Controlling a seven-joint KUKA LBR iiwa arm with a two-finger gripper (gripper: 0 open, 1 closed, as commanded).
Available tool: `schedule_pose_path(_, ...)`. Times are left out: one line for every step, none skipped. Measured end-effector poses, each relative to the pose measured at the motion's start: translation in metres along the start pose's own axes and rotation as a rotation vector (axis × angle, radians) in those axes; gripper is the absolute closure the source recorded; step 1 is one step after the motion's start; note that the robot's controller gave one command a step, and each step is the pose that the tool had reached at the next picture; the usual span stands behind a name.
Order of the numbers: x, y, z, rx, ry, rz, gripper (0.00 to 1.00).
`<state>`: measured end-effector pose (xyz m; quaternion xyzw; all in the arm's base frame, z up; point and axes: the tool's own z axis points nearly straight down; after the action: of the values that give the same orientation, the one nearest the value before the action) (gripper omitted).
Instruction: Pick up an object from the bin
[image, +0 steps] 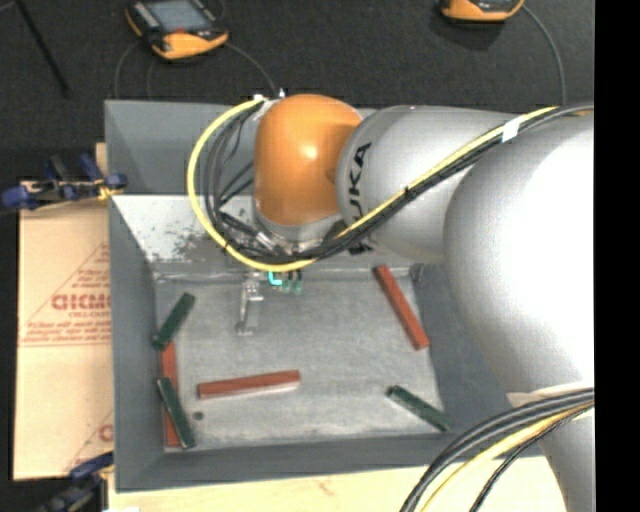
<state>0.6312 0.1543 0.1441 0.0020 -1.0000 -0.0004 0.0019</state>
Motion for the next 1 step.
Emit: schedule_pose_path(-0.002,-0.0004,-0.0048,-0.001,-0.008,0.002,0.0)
